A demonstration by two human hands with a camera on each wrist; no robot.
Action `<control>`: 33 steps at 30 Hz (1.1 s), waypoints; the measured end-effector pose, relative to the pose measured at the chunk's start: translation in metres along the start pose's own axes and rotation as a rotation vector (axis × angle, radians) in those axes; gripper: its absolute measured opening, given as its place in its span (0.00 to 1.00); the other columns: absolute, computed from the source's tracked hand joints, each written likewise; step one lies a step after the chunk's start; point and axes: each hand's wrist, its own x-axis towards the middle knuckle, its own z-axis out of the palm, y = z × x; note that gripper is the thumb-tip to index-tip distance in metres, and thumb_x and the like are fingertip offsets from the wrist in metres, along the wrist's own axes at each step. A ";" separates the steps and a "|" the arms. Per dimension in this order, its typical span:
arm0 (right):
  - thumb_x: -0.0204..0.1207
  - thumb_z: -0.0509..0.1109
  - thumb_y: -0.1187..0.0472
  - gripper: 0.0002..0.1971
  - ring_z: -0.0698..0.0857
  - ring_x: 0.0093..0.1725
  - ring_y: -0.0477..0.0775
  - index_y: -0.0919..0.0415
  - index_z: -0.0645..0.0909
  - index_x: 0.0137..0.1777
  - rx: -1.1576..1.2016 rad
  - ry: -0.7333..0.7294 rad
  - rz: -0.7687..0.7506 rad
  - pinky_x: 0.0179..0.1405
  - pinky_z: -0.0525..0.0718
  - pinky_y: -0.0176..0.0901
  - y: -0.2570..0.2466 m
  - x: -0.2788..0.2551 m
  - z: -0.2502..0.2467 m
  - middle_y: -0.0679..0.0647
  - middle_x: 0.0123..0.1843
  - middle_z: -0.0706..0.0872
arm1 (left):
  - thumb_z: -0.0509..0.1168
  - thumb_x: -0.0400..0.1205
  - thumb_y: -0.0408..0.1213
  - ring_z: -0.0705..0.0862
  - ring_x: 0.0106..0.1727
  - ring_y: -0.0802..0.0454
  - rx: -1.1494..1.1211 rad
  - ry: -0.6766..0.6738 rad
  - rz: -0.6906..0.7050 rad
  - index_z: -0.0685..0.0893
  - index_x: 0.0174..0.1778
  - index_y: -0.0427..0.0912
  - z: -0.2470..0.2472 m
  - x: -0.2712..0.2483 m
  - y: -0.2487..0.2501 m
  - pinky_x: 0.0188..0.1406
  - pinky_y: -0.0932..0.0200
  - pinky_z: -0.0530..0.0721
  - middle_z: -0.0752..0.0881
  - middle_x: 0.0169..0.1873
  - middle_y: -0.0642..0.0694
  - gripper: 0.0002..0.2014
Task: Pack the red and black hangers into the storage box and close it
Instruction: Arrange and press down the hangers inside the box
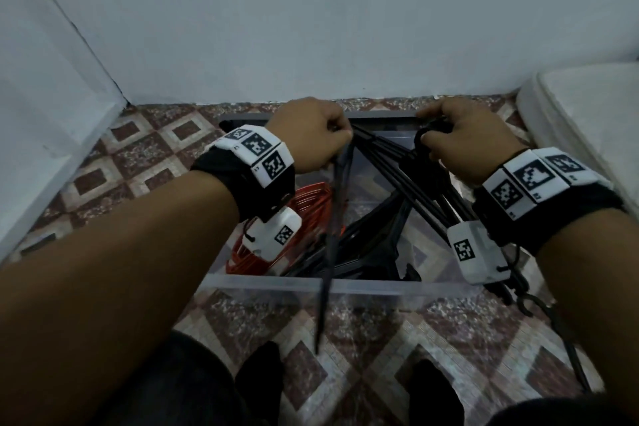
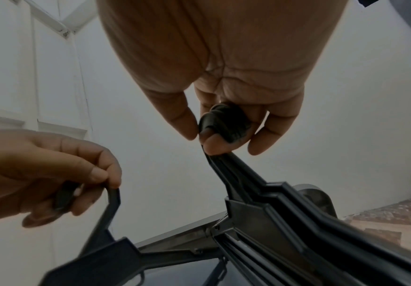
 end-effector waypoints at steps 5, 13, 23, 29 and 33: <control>0.77 0.69 0.58 0.16 0.88 0.45 0.48 0.42 0.80 0.63 0.038 -0.117 -0.074 0.47 0.85 0.43 -0.009 -0.007 0.002 0.45 0.49 0.87 | 0.58 0.84 0.32 0.91 0.38 0.59 -0.205 -0.245 0.035 0.84 0.57 0.43 0.007 -0.008 0.013 0.41 0.59 0.90 0.92 0.38 0.49 0.11; 0.67 0.76 0.52 0.23 0.89 0.51 0.50 0.45 0.80 0.63 0.081 -0.264 -0.139 0.56 0.88 0.54 -0.027 -0.012 0.005 0.49 0.52 0.90 | 0.66 0.84 0.43 0.81 0.29 0.70 -0.016 0.033 0.233 0.85 0.54 0.47 0.027 -0.001 0.023 0.35 0.74 0.74 0.88 0.28 0.55 0.07; 0.76 0.64 0.62 0.15 0.86 0.45 0.54 0.45 0.78 0.60 0.131 -0.089 -0.163 0.44 0.84 0.46 -0.033 -0.008 0.004 0.52 0.49 0.88 | 0.74 0.73 0.55 0.83 0.47 0.58 -0.103 0.184 0.230 0.78 0.64 0.50 0.032 0.005 -0.004 0.49 0.57 0.81 0.85 0.47 0.52 0.26; 0.65 0.56 0.60 0.18 0.82 0.42 0.69 0.44 0.80 0.52 0.316 -0.029 -0.162 0.43 0.83 0.63 -0.044 -0.016 -0.002 0.64 0.44 0.87 | 0.68 0.74 0.65 0.79 0.65 0.42 0.493 -0.071 0.222 0.71 0.76 0.51 0.044 0.011 -0.051 0.67 0.47 0.74 0.81 0.64 0.46 0.37; 0.64 0.57 0.61 0.18 0.82 0.43 0.71 0.44 0.81 0.49 0.306 -0.072 -0.158 0.42 0.83 0.64 -0.043 -0.016 0.001 0.61 0.45 0.88 | 0.64 0.81 0.59 0.80 0.52 0.42 0.460 -0.094 0.240 0.75 0.59 0.46 0.052 0.016 -0.061 0.48 0.53 0.75 0.80 0.50 0.45 0.21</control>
